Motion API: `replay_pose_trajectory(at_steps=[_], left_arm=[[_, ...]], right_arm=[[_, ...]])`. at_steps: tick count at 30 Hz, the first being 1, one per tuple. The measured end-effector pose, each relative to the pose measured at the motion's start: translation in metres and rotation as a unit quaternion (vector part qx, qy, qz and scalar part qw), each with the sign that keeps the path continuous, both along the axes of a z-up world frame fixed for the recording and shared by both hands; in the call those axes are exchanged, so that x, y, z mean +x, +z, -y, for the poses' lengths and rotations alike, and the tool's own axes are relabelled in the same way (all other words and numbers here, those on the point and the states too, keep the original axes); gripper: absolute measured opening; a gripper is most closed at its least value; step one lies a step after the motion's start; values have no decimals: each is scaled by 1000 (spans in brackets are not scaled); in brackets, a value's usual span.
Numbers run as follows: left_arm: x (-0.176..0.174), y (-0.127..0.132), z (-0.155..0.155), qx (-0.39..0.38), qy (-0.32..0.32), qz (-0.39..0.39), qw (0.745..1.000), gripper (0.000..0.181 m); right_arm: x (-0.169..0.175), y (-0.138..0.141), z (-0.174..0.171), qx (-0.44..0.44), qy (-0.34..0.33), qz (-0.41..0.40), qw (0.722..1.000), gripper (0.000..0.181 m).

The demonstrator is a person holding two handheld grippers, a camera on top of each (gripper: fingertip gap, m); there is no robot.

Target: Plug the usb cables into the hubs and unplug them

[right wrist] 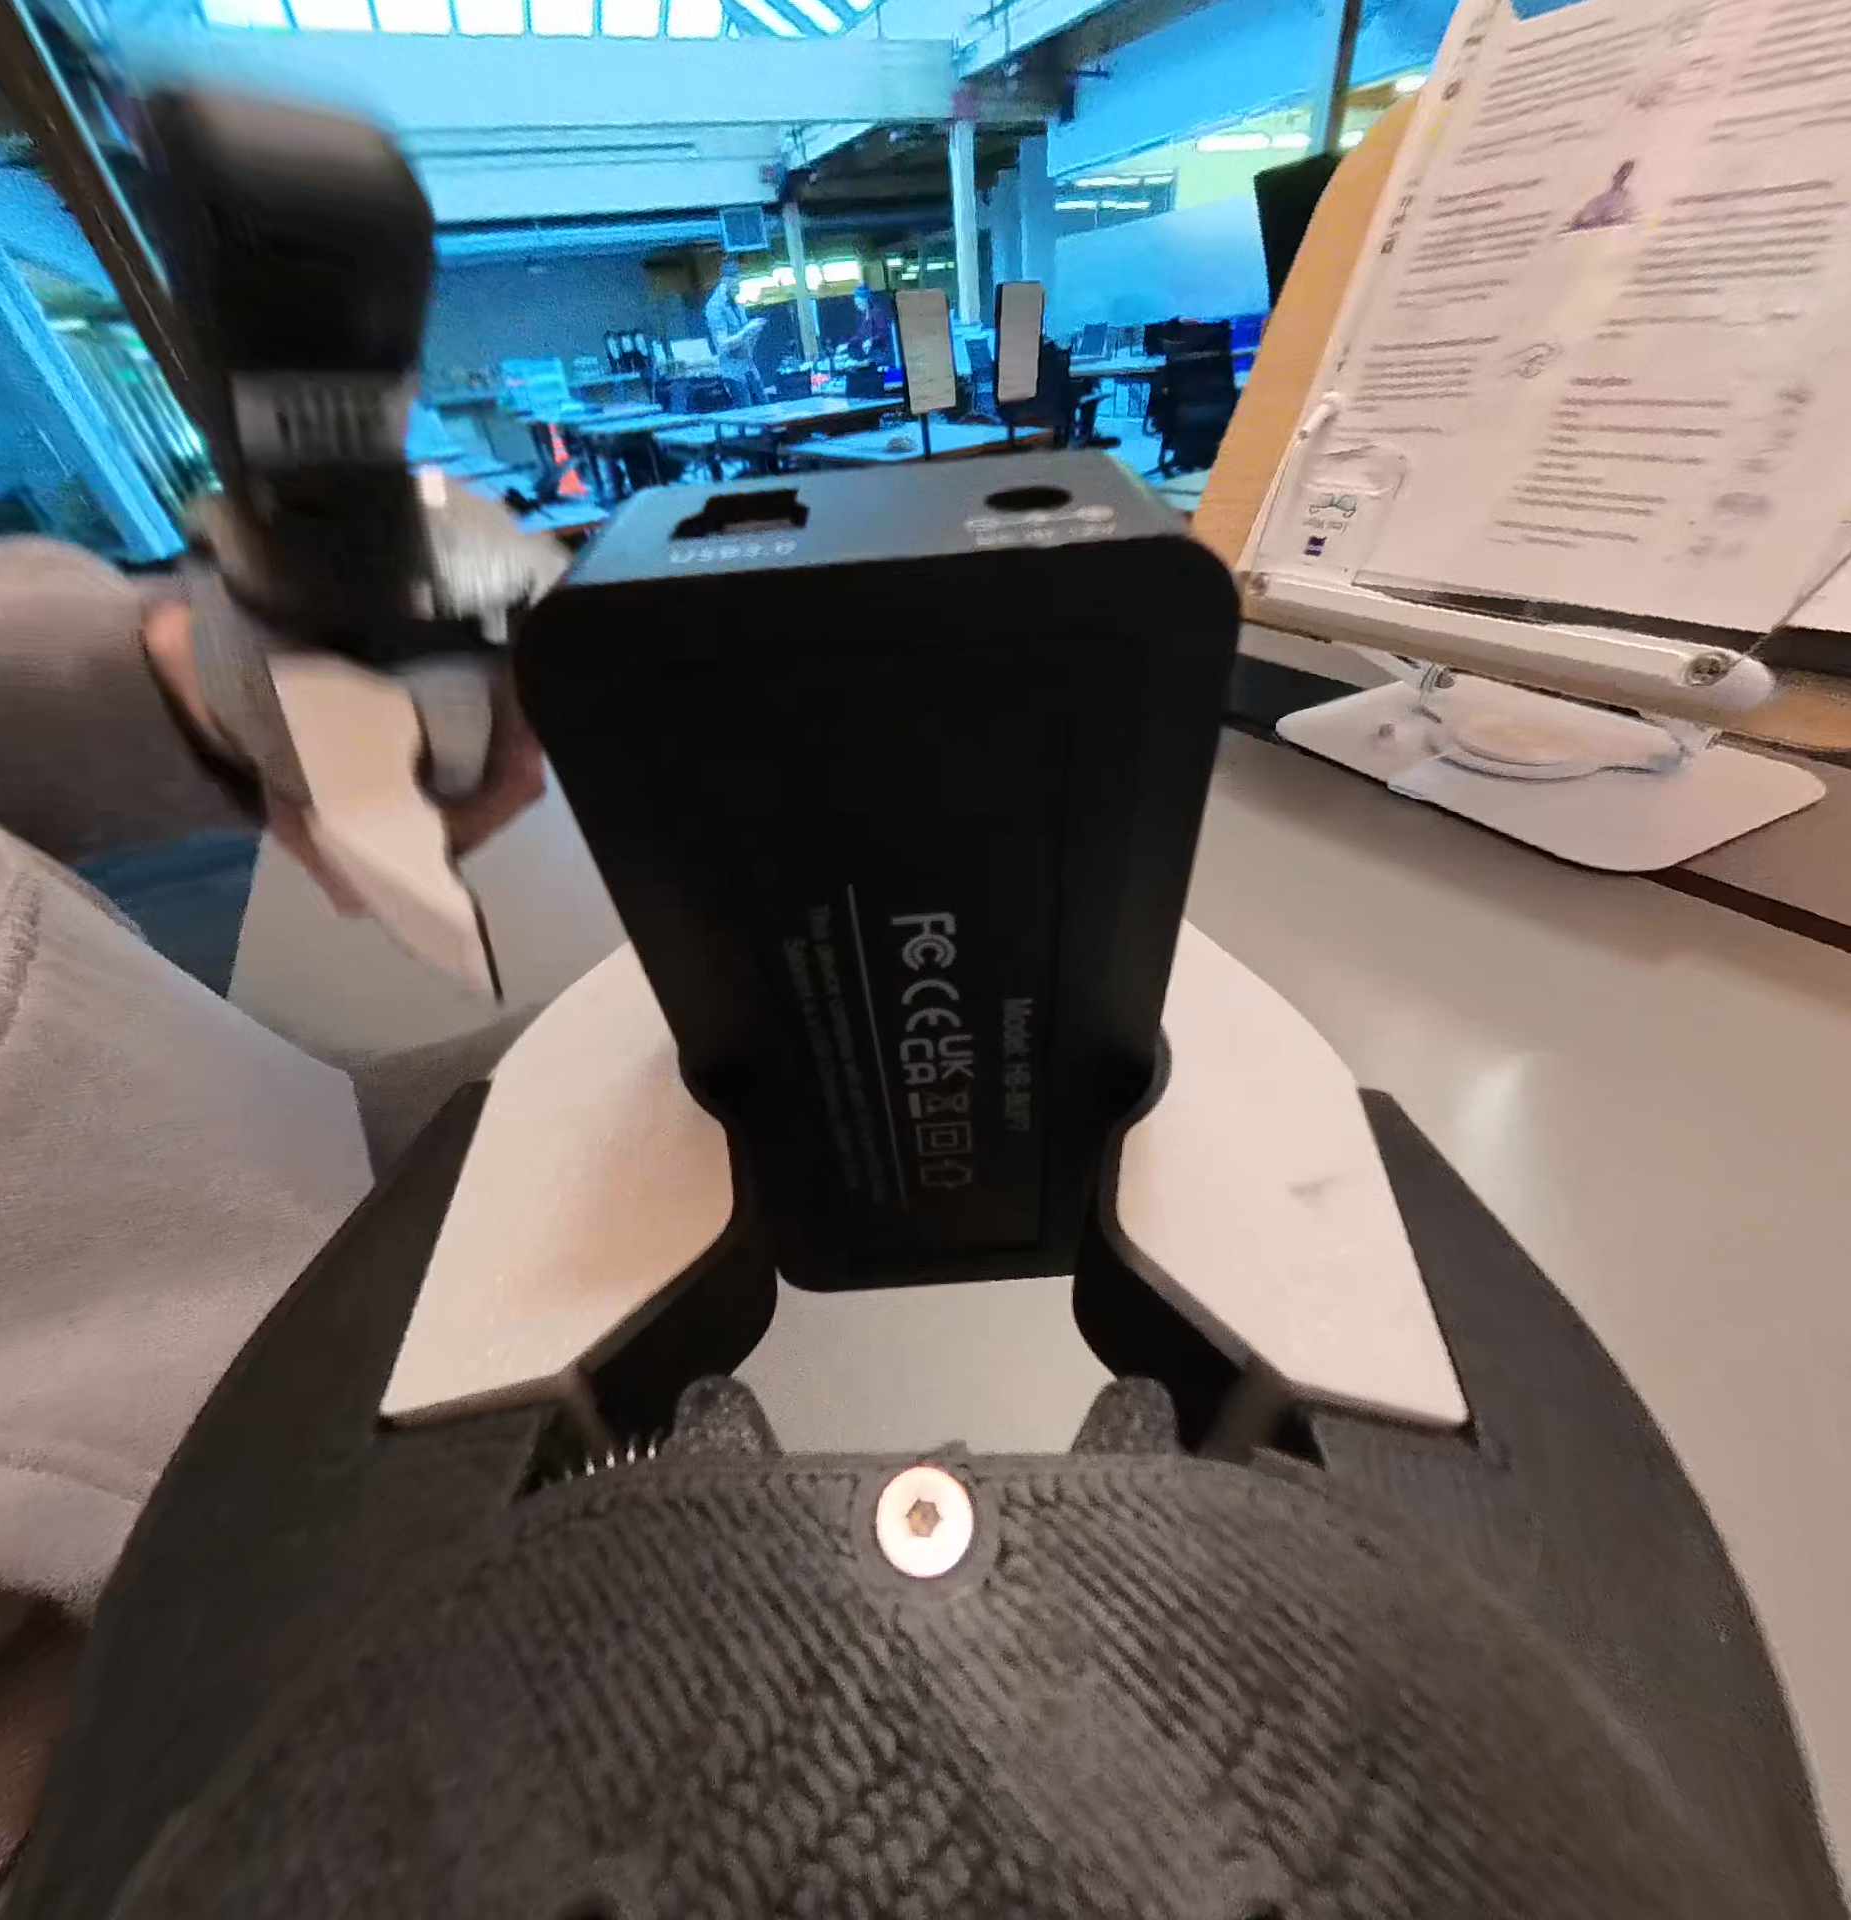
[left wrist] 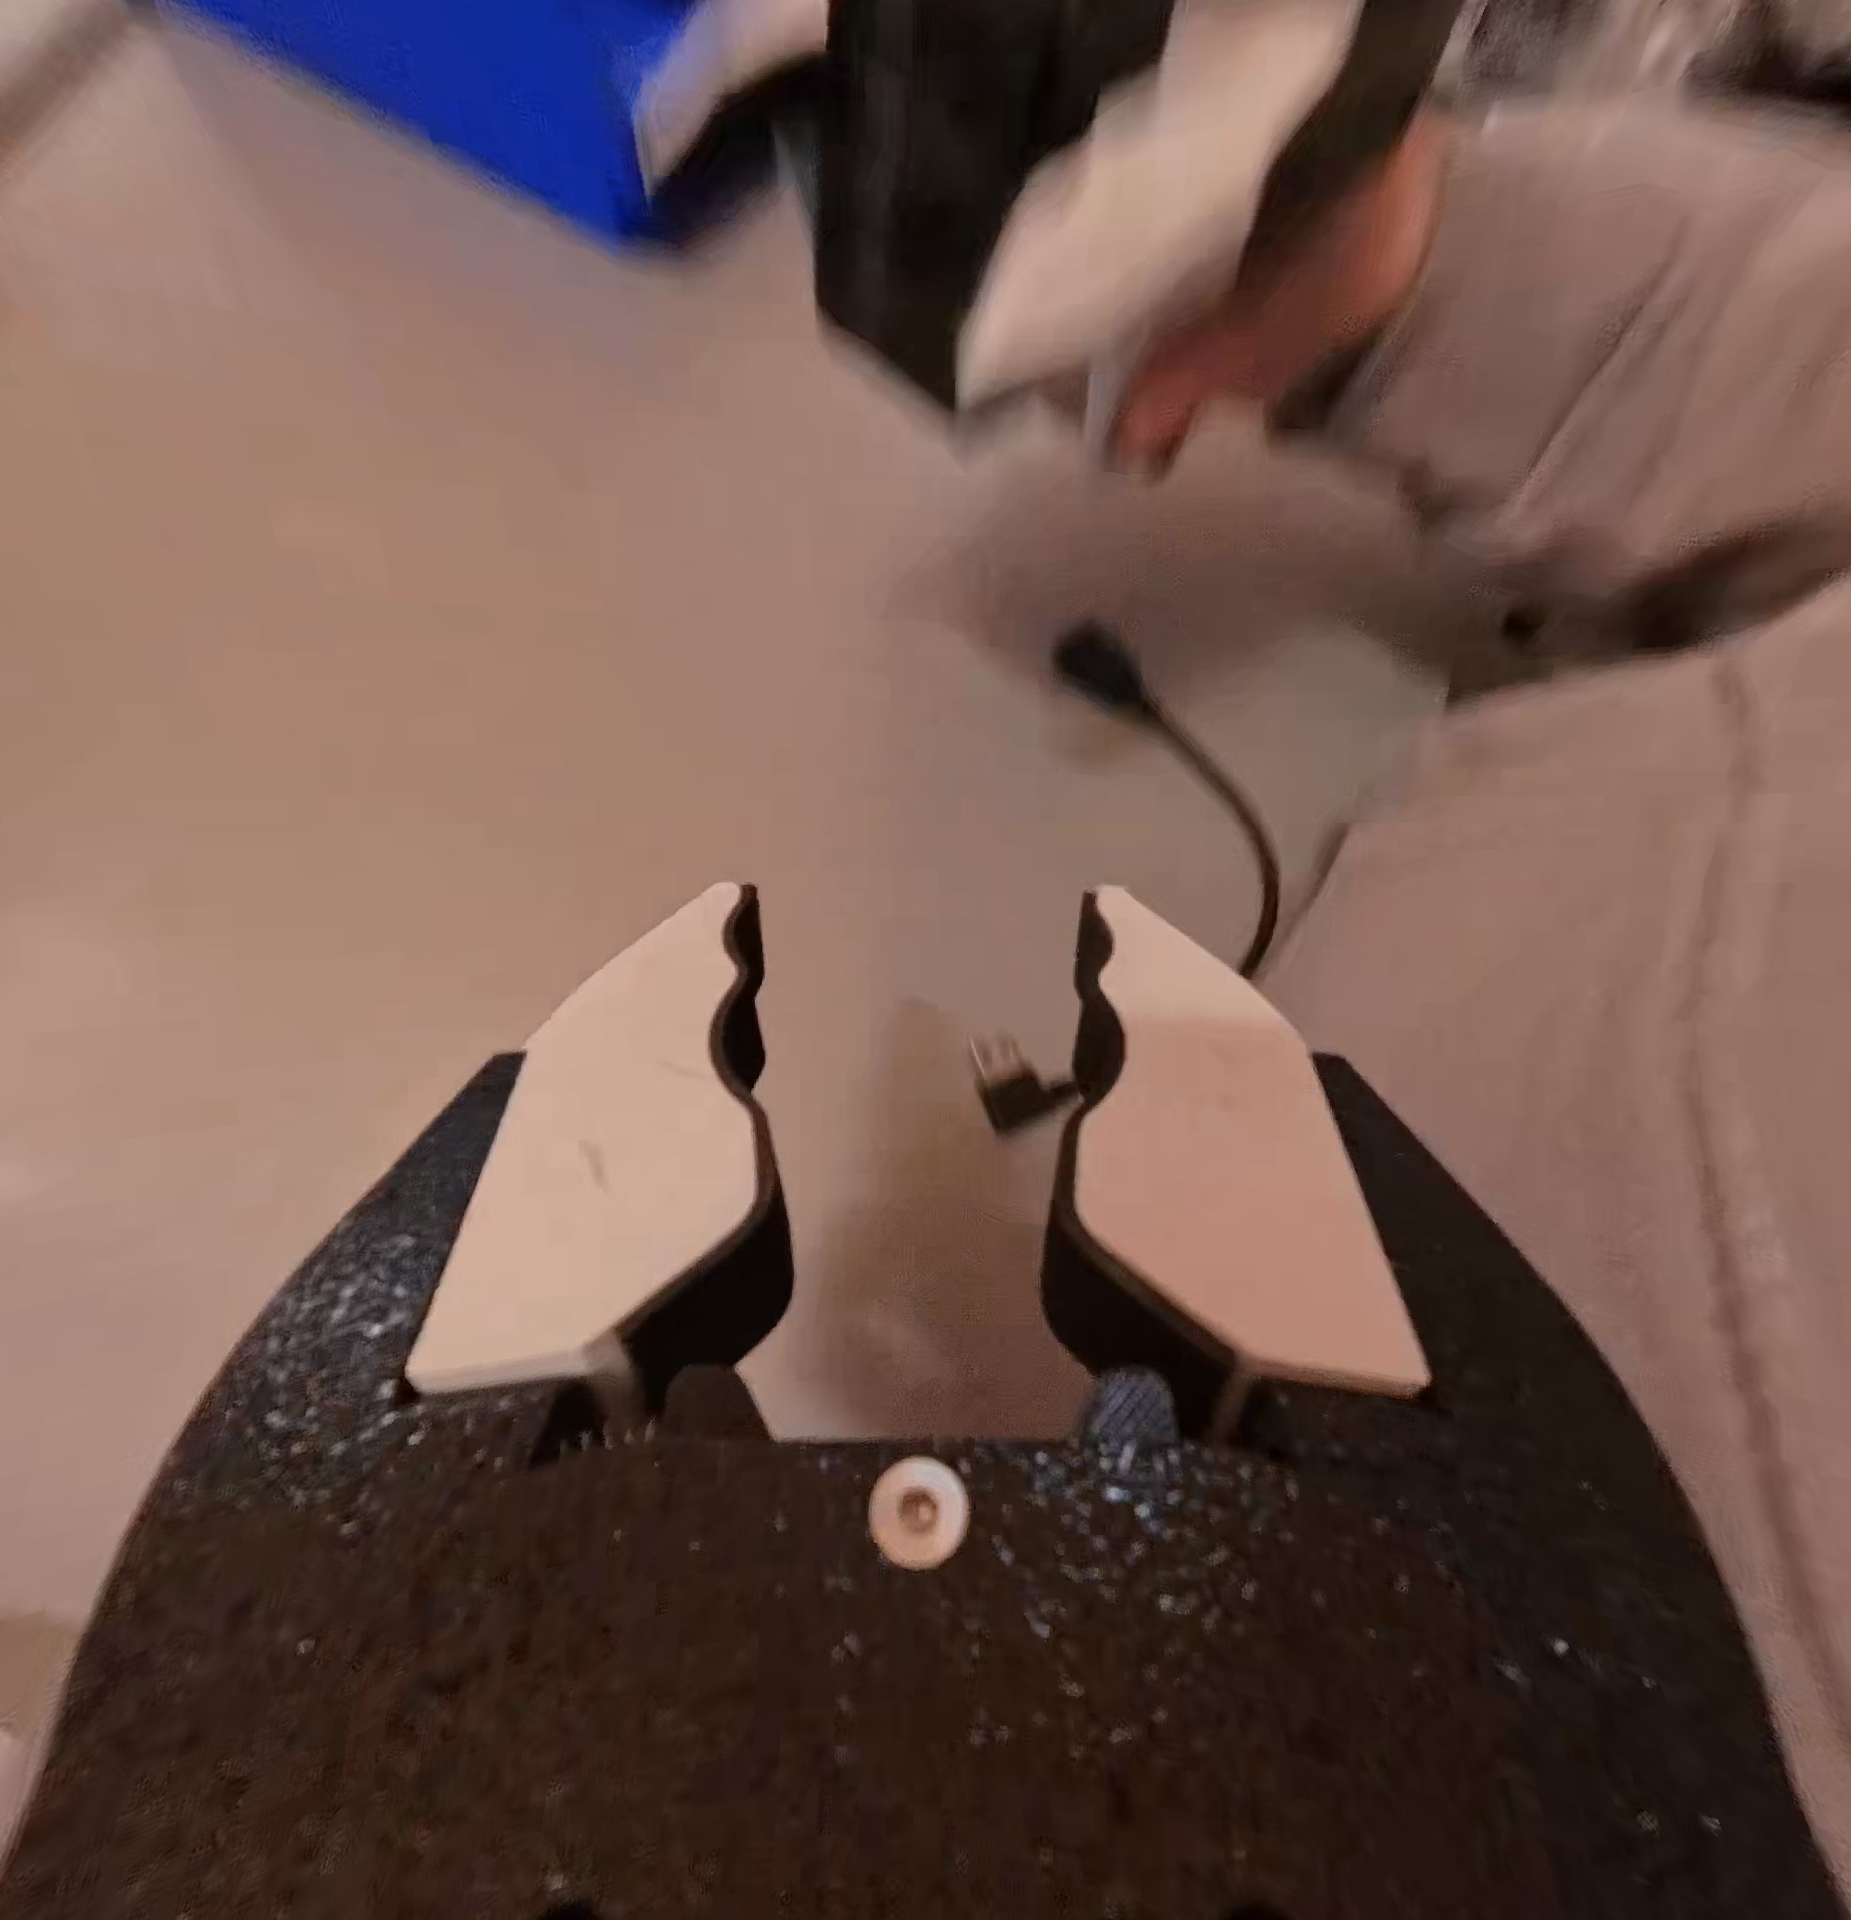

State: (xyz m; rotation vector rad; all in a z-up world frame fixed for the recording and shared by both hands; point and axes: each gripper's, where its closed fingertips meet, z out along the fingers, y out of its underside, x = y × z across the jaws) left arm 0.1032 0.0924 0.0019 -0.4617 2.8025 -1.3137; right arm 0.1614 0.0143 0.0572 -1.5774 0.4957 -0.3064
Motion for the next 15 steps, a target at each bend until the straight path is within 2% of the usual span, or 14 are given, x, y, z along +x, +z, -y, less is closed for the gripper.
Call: replay_pose_trajectory(at_steps=[3, 5, 11, 13, 15], left_arm=[[-22, -54, -12, 45, 25, -30, 998, 48], [-29, -70, -12, 68, 30, -46, 996, 46], [-29, -87, -4, 105, 15, -23, 994, 22], [-19, -86, -2, 107, 0, 10, 994, 17], [9, -86, -5, 116, 13, 67, 991, 16]], right_arm=[[-1, -2, 5, 1, -9, 5, 1000, 74], [-1, -4, 3, 0, -9, 6, 1000, 74], [-7, -3, -11, 7, 23, 6, 1000, 74], [-9, -3, -12, 5, 28, 7, 1000, 74], [-7, -1, -11, 10, 24, 9, 1000, 74]])
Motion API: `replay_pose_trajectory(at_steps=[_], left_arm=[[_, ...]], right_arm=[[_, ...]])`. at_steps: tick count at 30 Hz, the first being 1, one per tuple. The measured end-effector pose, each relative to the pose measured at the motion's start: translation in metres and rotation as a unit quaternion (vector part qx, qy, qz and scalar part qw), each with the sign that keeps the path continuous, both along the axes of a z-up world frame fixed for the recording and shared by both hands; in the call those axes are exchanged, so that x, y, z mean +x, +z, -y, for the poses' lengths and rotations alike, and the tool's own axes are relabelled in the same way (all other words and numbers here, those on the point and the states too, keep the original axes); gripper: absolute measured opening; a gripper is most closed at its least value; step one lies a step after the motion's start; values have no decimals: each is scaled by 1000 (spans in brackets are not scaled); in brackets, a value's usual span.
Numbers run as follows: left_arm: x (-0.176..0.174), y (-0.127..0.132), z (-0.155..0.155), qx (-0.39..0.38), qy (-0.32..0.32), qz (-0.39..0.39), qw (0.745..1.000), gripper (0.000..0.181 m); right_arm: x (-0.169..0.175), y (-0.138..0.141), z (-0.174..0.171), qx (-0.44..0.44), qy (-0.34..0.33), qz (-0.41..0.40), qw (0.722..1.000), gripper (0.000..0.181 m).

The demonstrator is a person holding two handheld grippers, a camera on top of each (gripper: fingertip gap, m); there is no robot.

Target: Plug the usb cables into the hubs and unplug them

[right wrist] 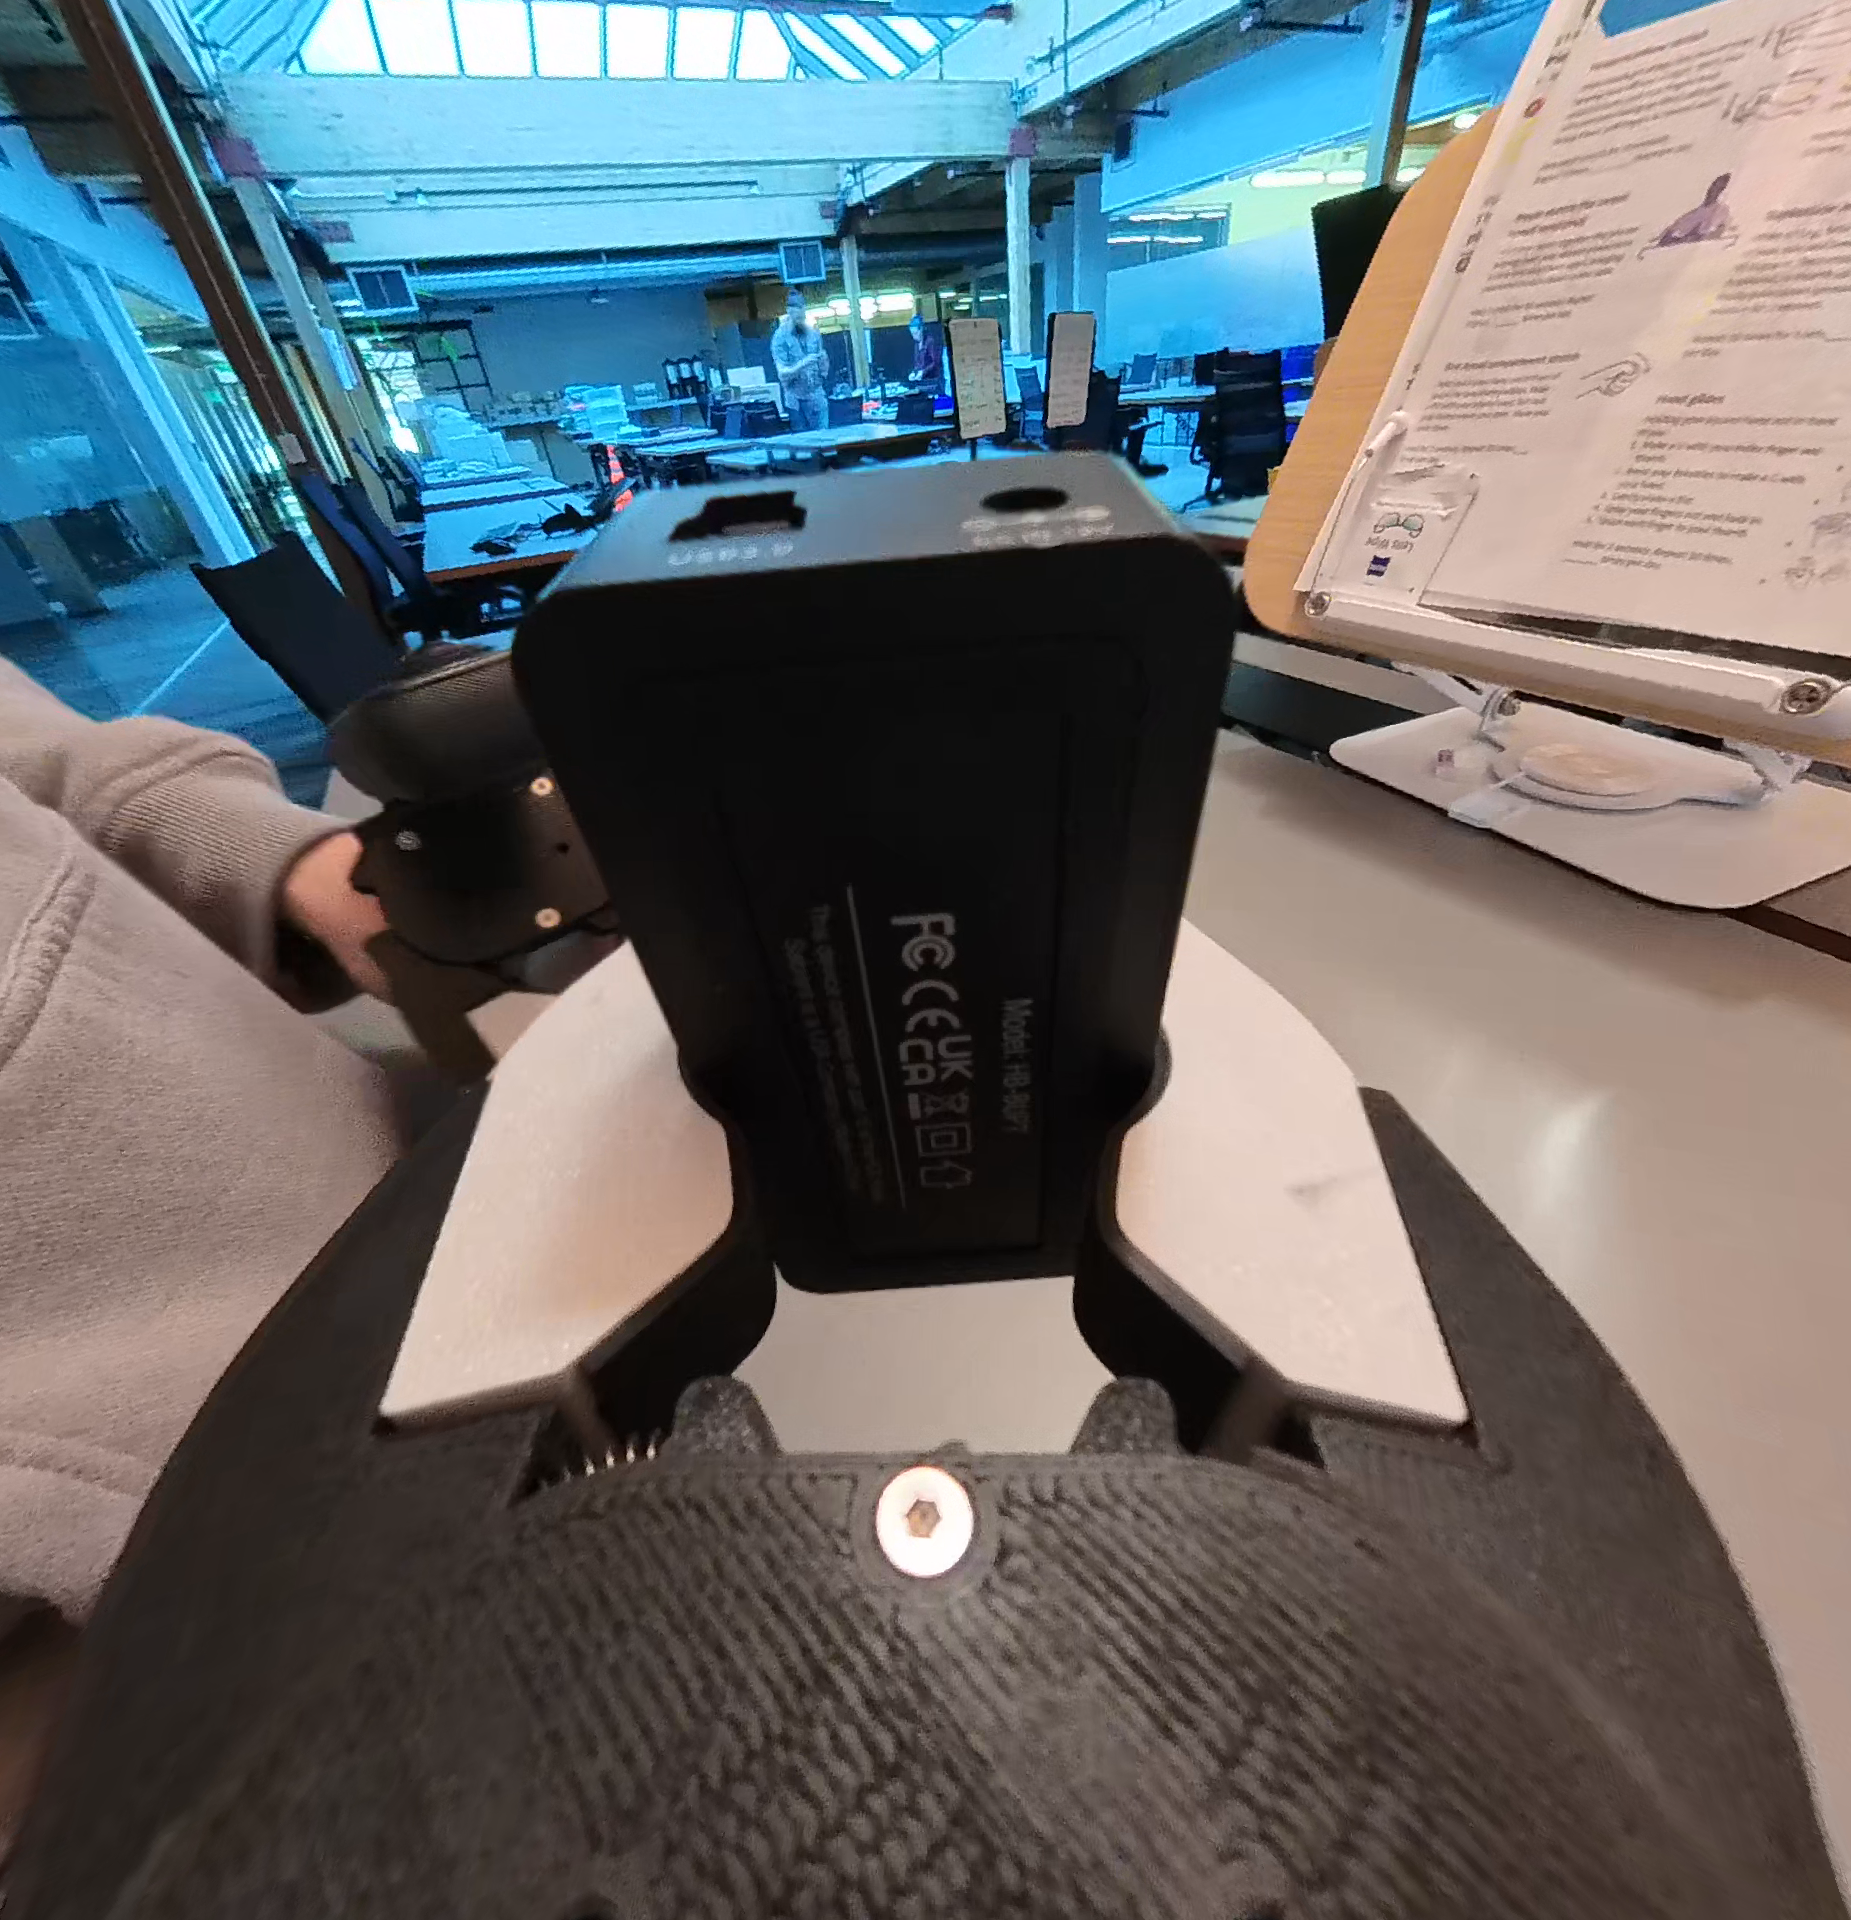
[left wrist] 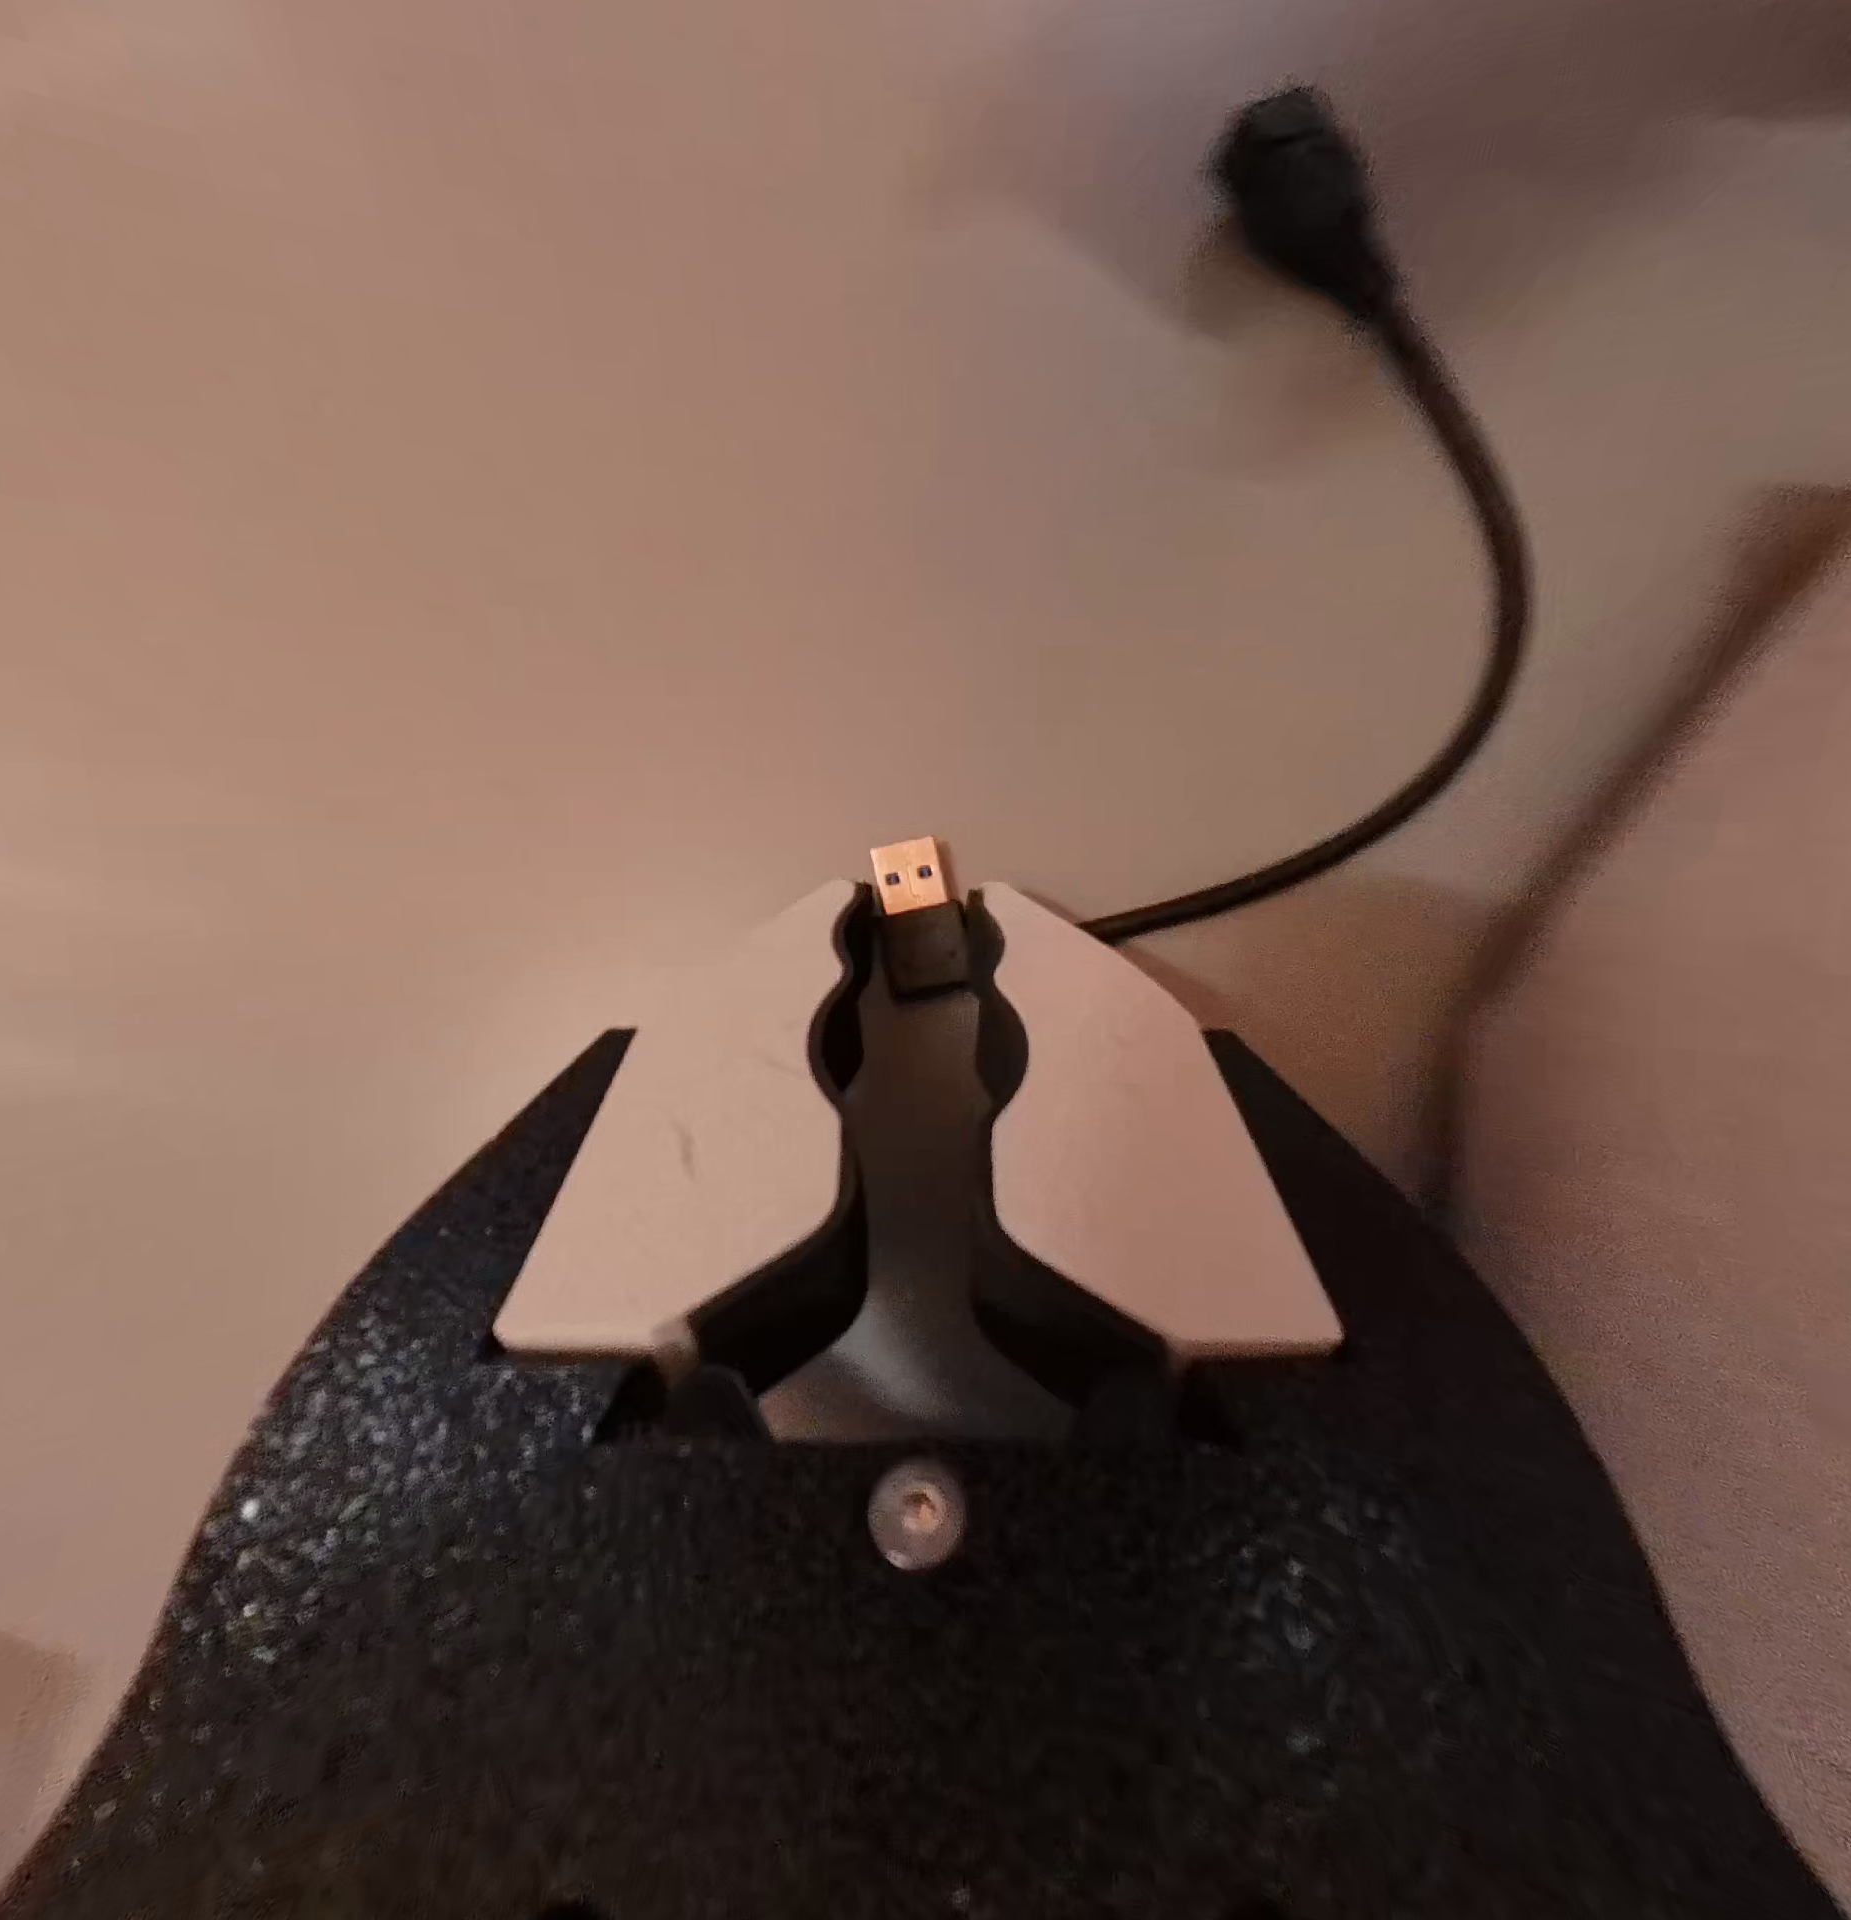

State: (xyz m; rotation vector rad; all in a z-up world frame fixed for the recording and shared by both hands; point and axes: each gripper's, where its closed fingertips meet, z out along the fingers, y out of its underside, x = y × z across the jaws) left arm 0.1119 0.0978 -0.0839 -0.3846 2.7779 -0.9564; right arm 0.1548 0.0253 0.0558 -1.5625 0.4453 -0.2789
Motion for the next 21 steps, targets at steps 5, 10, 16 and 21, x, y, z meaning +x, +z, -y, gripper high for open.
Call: replay_pose_trajectory(at_steps=[5, 10, 16, 21], left_arm=[[50, 6, -10, -16, 59, 16, 998, 28], [37, 22, -4, -63, 51, -25, 996, 23], [49, 5, -5, -18, 28, 12, 999, 29], [45, -3, -3, -5, 3, -25, 1000, 16]], right_arm=[[0, 2, 2, 4, 2, -1, 1000, 74], [-4, 0, 3, -10, 5, 5, 1000, 74], [-7, 1, -3, 11, 20, 10, 1000, 74], [-10, 1, -8, 4, 31, 10, 999, 74]])
